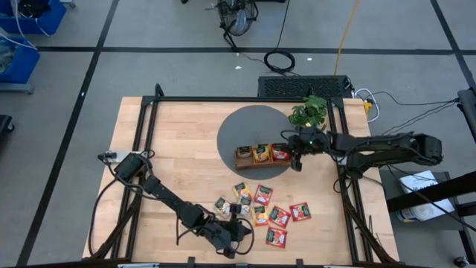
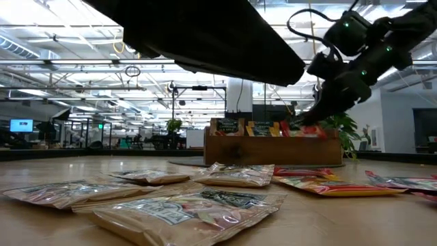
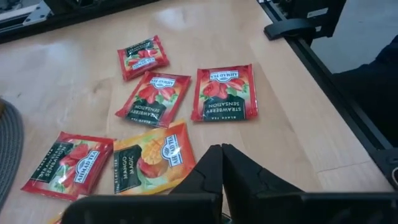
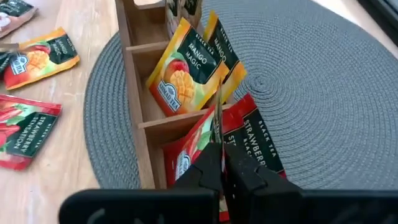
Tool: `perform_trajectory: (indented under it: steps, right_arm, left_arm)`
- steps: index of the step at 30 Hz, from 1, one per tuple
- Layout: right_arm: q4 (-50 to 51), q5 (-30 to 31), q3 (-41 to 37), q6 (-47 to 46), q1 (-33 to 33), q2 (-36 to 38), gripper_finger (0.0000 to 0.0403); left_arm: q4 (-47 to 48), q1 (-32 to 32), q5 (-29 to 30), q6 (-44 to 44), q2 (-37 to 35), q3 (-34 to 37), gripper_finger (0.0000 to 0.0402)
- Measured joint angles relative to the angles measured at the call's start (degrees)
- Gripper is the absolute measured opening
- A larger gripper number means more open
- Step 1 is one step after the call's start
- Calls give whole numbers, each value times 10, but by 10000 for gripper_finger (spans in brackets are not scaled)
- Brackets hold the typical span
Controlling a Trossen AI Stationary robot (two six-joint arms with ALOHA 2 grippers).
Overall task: Pick & Place Tea
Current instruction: Put the red tea bag into the right section of the wooden organizer
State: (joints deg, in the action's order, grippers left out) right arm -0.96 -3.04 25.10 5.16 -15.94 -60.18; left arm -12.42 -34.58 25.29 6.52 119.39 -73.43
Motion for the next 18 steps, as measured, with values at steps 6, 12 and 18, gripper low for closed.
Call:
perform_trajectory:
  steps: [6, 12, 18]
  right_arm:
    - [-87, 0, -49, -2, 0, 0, 3]
    - [-89, 1, -53, -15, 0, 1, 37]
    - [-90, 17, -53, -15, 1, 5, 88]
  left_arm:
    - [-7, -1, 0, 0, 0, 0, 31]
    - [-7, 0, 0, -1, 0, 0, 12]
    - [-2, 0, 0, 0, 0, 0, 11]
